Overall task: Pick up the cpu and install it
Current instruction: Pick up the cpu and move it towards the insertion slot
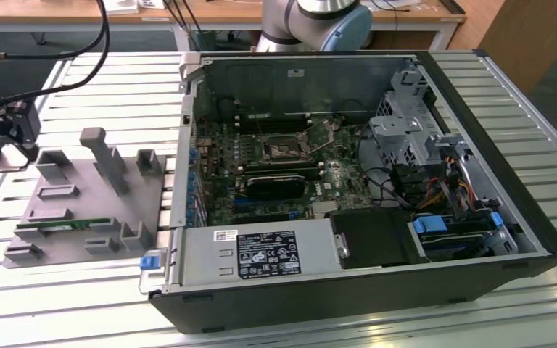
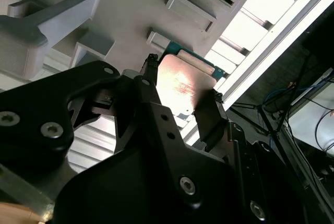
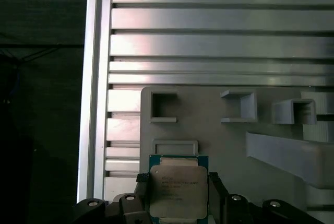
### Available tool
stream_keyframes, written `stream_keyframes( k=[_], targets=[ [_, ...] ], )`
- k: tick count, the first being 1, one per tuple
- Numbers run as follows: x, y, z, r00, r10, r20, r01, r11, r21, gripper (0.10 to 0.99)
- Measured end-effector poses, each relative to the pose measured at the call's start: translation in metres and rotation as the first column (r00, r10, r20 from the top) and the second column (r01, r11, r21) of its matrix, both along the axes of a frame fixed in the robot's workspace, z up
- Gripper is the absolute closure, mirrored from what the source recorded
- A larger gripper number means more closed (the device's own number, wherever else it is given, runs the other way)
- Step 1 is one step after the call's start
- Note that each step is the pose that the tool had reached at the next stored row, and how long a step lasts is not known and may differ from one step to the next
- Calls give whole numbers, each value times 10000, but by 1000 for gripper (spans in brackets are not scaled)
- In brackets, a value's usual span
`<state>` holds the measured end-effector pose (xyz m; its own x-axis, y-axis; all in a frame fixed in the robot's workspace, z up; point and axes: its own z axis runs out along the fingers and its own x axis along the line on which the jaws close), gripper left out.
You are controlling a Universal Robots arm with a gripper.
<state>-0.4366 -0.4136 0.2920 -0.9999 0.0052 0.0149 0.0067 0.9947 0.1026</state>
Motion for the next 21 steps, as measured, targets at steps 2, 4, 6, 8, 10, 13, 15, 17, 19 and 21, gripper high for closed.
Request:
stream_keyframes(
  k=[2, 4, 6, 8, 10, 13, 15, 17, 19, 21],
  targets=[
    [0, 0, 20, 10000, 0, 1, 0, 10000, 1, 553],
    [0, 0, 44, 10000, 0, 2, 0, 10000, 1, 553],
    [0, 0, 71, 10000, 0, 1, 0, 10000, 0, 553],
    [0, 0, 93, 10000, 0, 2, 0, 10000, 1, 553],
    [0, 0, 113, 10000, 0, 1, 0, 10000, 0, 553],
    [0, 0, 143, 10000, 1, 1, -1, 10000, 1, 553],
    [0, 0, 163, 10000, 0, 0, 0, 10000, 0, 553],
    [0, 0, 181, 10000, 0, 1, 0, 10000, 0, 553],
    [0, 0, 202, 10000, 0, 1, 0, 10000, 1, 553],
    [0, 0, 225, 10000, 0, 1, 0, 10000, 1, 553]
  ],
)
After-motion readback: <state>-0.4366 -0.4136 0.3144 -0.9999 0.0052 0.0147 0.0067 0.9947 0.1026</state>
